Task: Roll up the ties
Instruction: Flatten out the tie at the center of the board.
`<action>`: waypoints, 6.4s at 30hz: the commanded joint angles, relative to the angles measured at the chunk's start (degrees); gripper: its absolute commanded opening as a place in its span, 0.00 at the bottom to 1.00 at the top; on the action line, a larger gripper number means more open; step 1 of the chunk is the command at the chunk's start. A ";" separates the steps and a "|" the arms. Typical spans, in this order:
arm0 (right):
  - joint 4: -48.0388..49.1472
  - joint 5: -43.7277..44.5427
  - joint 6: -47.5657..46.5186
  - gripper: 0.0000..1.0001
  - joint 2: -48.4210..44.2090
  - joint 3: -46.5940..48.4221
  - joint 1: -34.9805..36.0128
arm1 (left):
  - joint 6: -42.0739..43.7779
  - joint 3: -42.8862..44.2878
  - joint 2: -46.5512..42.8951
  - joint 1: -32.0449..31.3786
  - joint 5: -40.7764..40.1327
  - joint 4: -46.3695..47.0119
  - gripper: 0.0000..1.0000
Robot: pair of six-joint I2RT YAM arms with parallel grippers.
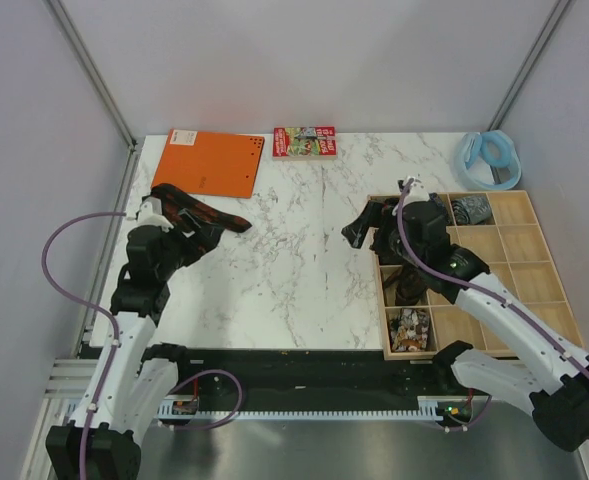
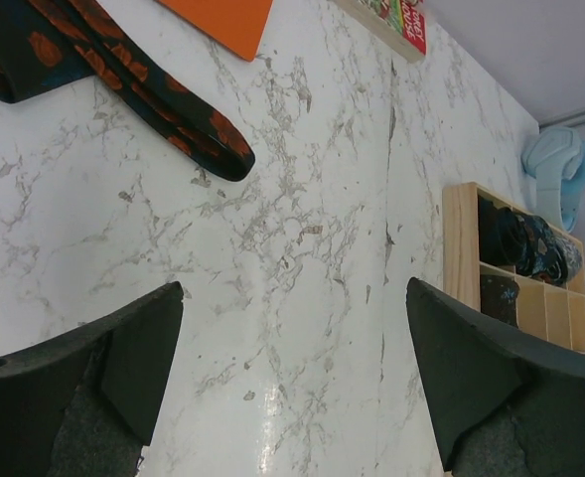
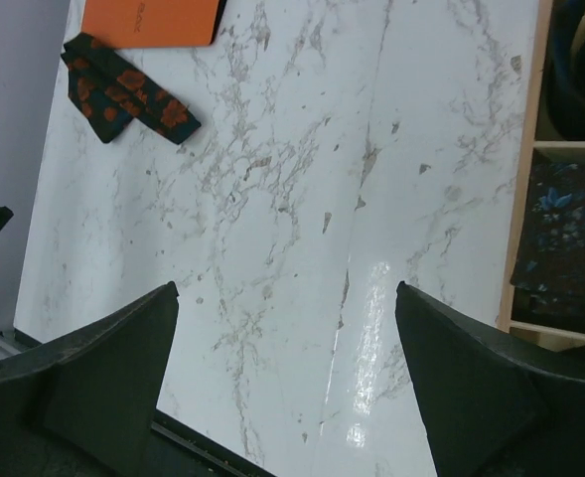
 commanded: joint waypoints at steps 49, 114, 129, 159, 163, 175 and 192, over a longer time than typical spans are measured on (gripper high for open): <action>27.05 18.94 -0.34 0.98 14.27 -20.84 26.05 | -16.83 -5.13 14.09 -16.83 -13.54 9.07 0.85; 42.17 15.86 -2.18 0.98 13.65 -28.76 26.05 | -51.83 23.34 62.43 -23.78 -45.98 2.84 0.42; 42.17 16.04 -2.19 0.98 13.65 -28.58 25.97 | -40.41 12.65 51.46 -22.81 -32.10 8.81 0.02; 28.12 11.48 2.02 0.98 24.00 -6.92 26.05 | -20.18 30.10 -12.36 -28.53 -10.01 -37.40 0.02; 26.18 6.99 6.50 0.98 30.86 3.48 26.05 | -20.19 37.57 -12.19 -28.53 -14.41 -39.52 0.02; 18.53 -4.96 15.04 0.98 60.83 39.33 25.96 | -18.78 57.71 -11.30 -28.53 -31.02 -47.87 0.02; 15.35 -10.60 26.46 0.88 88.53 65.39 26.05 | -23.79 53.84 -22.20 -28.70 -37.19 -62.29 0.02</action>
